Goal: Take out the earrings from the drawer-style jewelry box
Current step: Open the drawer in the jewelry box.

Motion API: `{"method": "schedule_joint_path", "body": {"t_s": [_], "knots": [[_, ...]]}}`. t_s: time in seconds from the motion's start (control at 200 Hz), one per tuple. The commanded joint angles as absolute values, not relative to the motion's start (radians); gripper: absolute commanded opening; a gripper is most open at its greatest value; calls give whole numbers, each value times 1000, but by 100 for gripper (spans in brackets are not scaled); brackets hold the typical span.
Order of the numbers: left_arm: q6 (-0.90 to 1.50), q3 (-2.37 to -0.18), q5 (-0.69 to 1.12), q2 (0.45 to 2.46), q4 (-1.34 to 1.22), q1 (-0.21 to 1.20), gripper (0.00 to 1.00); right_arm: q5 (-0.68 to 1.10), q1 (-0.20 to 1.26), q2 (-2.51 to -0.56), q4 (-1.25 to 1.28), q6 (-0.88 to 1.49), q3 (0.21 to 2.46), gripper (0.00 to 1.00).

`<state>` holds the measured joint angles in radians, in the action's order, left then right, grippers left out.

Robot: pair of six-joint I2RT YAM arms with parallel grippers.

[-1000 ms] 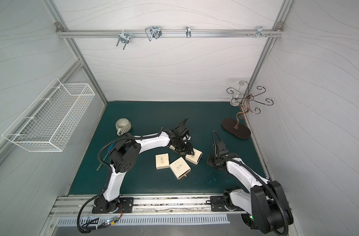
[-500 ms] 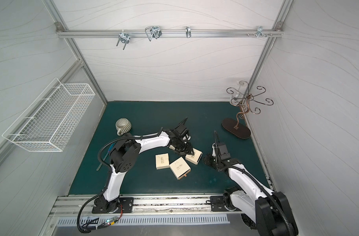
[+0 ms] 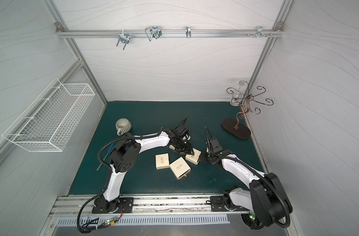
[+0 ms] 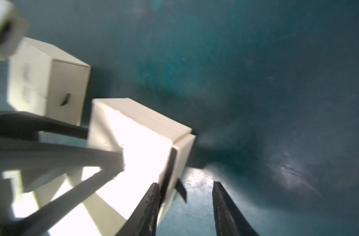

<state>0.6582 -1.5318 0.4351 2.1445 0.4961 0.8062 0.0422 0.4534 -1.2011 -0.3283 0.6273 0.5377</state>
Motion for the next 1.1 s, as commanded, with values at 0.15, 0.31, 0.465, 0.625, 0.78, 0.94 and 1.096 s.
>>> {"method": "schedule_joint_path", "body": {"t_s": [0.15, 0.31, 0.465, 0.625, 0.78, 0.94, 1.096], "knots": [[667, -1497, 311, 2185, 562, 779, 61, -37, 459, -1248, -437, 623, 558, 45], [670, -1461, 346, 2156, 484, 779, 63, -32, 461, -1295, -453, 619, 598, 45], [667, -1438, 383, 2142, 427, 778, 63, -37, 483, -1344, -472, 612, 629, 46], [667, -1422, 404, 2132, 389, 778, 58, -26, 493, -1378, -472, 617, 634, 47], [665, -1418, 414, 2130, 384, 775, 51, -2, 497, -1389, -466, 611, 644, 47], [664, -1409, 419, 2121, 374, 774, 45, 11, 501, -1364, -462, 603, 646, 47], [669, -1404, 419, 2119, 365, 770, 40, -4, 503, -1325, -477, 601, 637, 47]]}}
